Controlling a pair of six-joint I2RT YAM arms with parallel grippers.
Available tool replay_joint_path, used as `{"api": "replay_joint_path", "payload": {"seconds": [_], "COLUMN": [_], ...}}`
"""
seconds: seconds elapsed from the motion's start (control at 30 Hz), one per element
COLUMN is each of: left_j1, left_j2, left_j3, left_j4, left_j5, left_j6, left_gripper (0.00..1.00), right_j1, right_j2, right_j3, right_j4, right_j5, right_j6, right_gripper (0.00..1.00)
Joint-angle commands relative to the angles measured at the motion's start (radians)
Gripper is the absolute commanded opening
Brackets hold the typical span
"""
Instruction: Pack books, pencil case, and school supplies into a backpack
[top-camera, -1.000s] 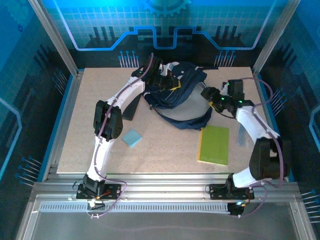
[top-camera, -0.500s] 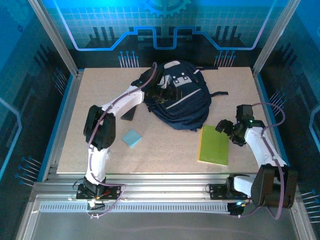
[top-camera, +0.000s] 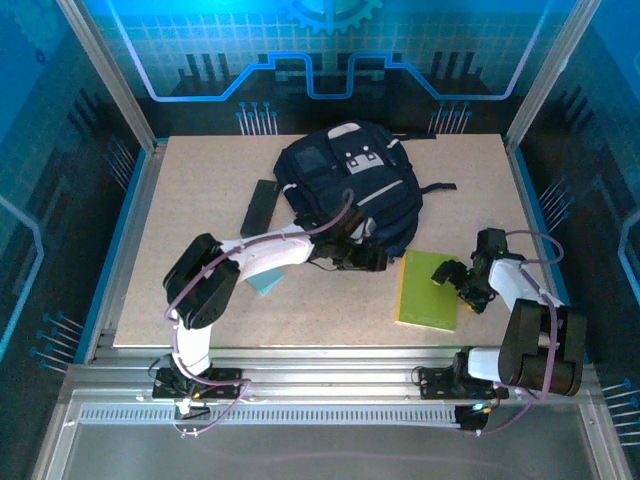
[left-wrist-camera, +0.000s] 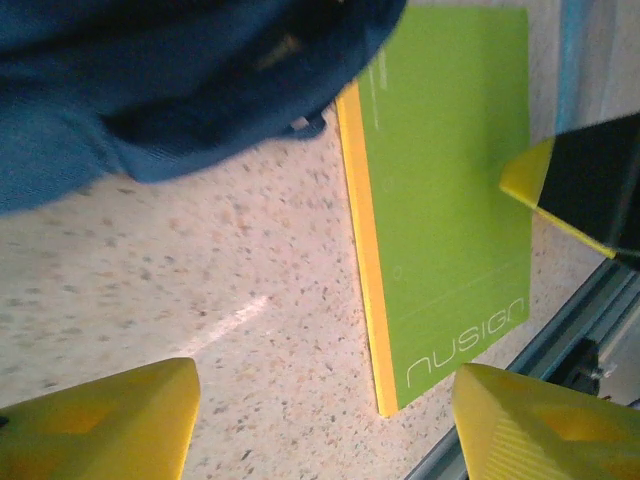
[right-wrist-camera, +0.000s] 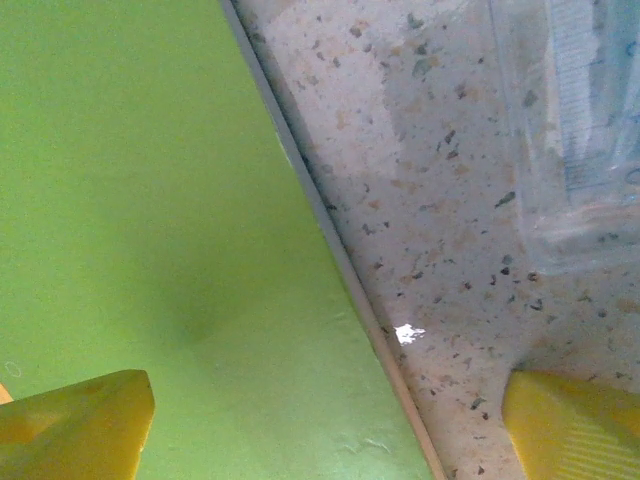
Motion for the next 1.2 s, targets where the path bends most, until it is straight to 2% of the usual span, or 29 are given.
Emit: {"api": "replay_joint_path", "payload": {"seconds": [0.0, 0.13, 0.33, 0.53, 0.63, 0.83, 1.03, 1.17], "left_j1": [-0.048, -0.094, -0.108, -0.121, -0.122, -0.121, -0.119, -0.120], "left_j2": [0.072, 0.163, 0.228, 0.269, 0.288, 0.293, 0.289, 0.287], "left_j3": [0.067, 0.173, 0.209, 0.233, 0.243, 0.242, 0.239, 0.239], "left_j4": [-0.022, -0.121, -0.166, -0.176, -0.182, -0.191, -0.189, -0.181], "left_j5": [0.018, 0.010, -0.023, -0.041, -0.045, -0.052, -0.064, -0.059], "left_j6": [-0.019, 0.005, 0.008, 0.002, 0.002, 0.014, 0.017, 0.013], "left_gripper": [0.61, 0.59, 0.58, 0.58, 0.54, 0.52, 0.56, 0.57], "right_j1": [0.008, 0.012, 0.014, 0.019, 0.019, 0.021, 0.023, 0.027], "right_j2": [-0.007, -0.073, -0.167, -0.186, -0.190, -0.242, -0.364, -0.383], "right_j3": [-0.065, -0.111, -0.147, -0.162, -0.169, -0.158, -0.094, -0.081], "right_j4": [0.103, 0.125, 0.134, 0.154, 0.169, 0.130, 0.000, -0.013], "right_j5": [-0.237, -0.327, -0.399, -0.455, -0.482, -0.475, -0.456, -0.455], "right_j6": [-0.002, 0.033, 0.066, 0.081, 0.090, 0.099, 0.106, 0.112], "right_gripper": [0.89, 0.86, 0.82, 0.79, 0.76, 0.71, 0.71, 0.71]}}
